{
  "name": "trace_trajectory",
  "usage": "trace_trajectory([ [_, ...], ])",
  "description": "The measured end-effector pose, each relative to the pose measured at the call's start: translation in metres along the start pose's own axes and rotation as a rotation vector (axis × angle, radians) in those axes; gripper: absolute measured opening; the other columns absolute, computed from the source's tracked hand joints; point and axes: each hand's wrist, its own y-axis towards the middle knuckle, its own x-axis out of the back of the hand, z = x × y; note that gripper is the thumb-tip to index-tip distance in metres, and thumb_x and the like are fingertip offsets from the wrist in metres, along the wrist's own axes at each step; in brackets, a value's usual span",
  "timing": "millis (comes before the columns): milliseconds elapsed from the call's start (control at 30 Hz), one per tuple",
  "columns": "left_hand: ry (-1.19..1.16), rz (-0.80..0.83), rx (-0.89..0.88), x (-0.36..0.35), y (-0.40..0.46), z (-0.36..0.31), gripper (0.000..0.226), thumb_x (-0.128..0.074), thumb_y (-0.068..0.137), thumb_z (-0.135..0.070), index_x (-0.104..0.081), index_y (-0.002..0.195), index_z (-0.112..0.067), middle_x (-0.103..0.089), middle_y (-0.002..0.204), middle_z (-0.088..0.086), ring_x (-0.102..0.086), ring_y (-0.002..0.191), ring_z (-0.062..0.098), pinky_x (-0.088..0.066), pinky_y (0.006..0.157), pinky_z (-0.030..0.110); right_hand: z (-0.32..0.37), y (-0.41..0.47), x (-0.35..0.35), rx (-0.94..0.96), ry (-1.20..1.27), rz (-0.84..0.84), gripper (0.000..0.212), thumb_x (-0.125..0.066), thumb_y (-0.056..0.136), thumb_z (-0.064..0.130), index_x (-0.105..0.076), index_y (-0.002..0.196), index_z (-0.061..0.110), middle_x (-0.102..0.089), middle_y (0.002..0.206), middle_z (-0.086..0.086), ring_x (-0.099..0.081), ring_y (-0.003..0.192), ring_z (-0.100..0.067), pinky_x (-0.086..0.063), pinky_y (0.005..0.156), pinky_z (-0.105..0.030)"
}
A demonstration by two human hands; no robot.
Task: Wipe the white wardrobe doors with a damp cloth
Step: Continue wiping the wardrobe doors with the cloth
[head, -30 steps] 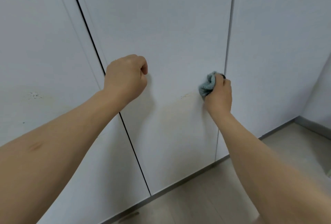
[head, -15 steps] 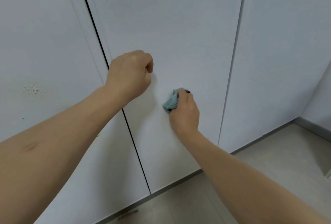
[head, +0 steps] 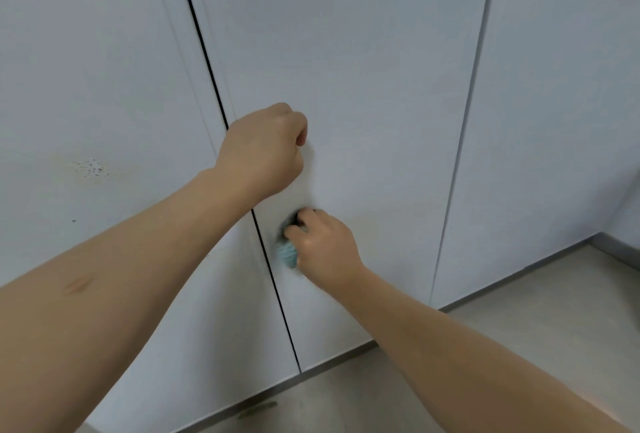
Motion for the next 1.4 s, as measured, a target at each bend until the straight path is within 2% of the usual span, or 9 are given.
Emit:
trace_trajectory([
  [167,0.130,-0.008,0.039,-0.009,-0.003,-0.015,0.034,-0.050,0.083,-0.007,-0.061,0.115,-0.011,-0.057,0.112,0.008,-0.054,0.092,0.030,-0.041,0.064,0.037,-0.103,0.004,0.047,-0.515,0.114,-0.139,0.039,-0.063,0.075,0.006,-0.071,0.110,0.020,-0.062,0.109,-0.004,-0.059,0.090,-0.023,-0.050,0.070,-0.031],
  [300,0.254,0.043,0.015,-0.012,-0.004,-0.017,0.038,-0.056,0.079,-0.010,-0.055,0.117,-0.010,-0.050,0.112,0.008,-0.050,0.093,0.029,-0.036,0.058,0.036,-0.173,-0.013,0.064,-1.050,0.497,-0.322,0.043,-0.040,0.075,-0.003,-0.058,0.096,0.031,-0.060,0.093,-0.003,-0.060,0.072,-0.016,-0.057,0.060,-0.030],
  [467,0.324,0.015,-0.027,-0.017,-0.005,-0.015,0.038,-0.057,0.075,-0.008,-0.056,0.113,-0.009,-0.050,0.107,0.010,-0.047,0.086,0.029,-0.027,0.053,0.032,-0.172,-0.052,0.005,-1.283,0.322,-0.132,0.047,-0.056,0.077,0.008,-0.046,0.120,0.020,-0.048,0.126,-0.011,-0.057,0.103,-0.033,-0.054,0.089,-0.047],
  [733,0.216,-0.064,-0.046,-0.032,-0.011,-0.015,0.027,-0.053,0.074,-0.003,-0.061,0.100,-0.003,-0.059,0.097,0.013,-0.055,0.081,0.035,-0.039,0.053,0.035,-0.061,-0.032,-0.020,-1.015,0.291,-0.168,0.042,-0.058,0.079,0.004,-0.047,0.119,0.008,-0.049,0.118,-0.010,-0.055,0.098,-0.030,-0.052,0.087,-0.046],
  [900,0.145,-0.118,-0.010,-0.029,-0.009,-0.018,0.027,-0.051,0.081,-0.005,-0.063,0.105,-0.006,-0.062,0.101,0.010,-0.056,0.085,0.033,-0.035,0.058,0.037,0.015,-0.017,-0.027,-0.737,0.060,0.012,0.088,-0.080,0.064,0.010,-0.033,0.136,-0.009,-0.051,0.122,-0.023,-0.053,0.107,-0.038,-0.051,0.098,-0.042],
  [1000,0.136,-0.123,-0.035,-0.032,-0.011,-0.016,0.026,-0.052,0.077,-0.002,-0.064,0.101,-0.004,-0.061,0.099,0.011,-0.055,0.083,0.034,-0.035,0.056,0.036,0.048,-0.004,-0.030,-0.685,0.033,0.045,0.089,-0.080,0.063,0.015,-0.036,0.137,-0.010,-0.054,0.116,-0.022,-0.053,0.099,-0.035,-0.052,0.092,-0.039],
  [1167,0.130,-0.093,-0.030,-0.031,-0.011,-0.017,0.027,-0.051,0.076,0.000,-0.064,0.099,-0.004,-0.060,0.098,0.013,-0.053,0.080,0.034,-0.035,0.057,0.036,0.077,0.005,-0.011,-0.385,0.339,0.111,0.051,-0.067,0.071,0.000,-0.052,0.119,0.000,-0.056,0.105,-0.020,-0.058,0.081,-0.041,-0.040,0.055,-0.035],
  [1267,0.078,-0.037,0.009,-0.023,-0.007,-0.016,0.029,-0.049,0.080,0.000,-0.064,0.104,-0.007,-0.061,0.102,0.010,-0.056,0.086,0.034,-0.041,0.064,0.039,0.059,0.017,0.009,-0.464,0.632,0.273,0.048,-0.057,0.076,0.000,-0.054,0.123,0.011,-0.061,0.115,-0.014,-0.063,0.092,-0.037,-0.051,0.068,-0.038],
  [1400,-0.160,0.097,0.073,-0.010,-0.003,-0.016,0.033,-0.045,0.084,0.001,-0.067,0.106,-0.011,-0.069,0.102,0.004,-0.064,0.093,0.028,-0.052,0.081,0.041,0.011,0.038,0.050,-0.735,1.349,0.467,0.041,-0.042,0.075,-0.015,-0.068,0.098,0.007,-0.071,0.082,0.000,-0.066,0.069,-0.004,-0.052,0.068,-0.018],
])
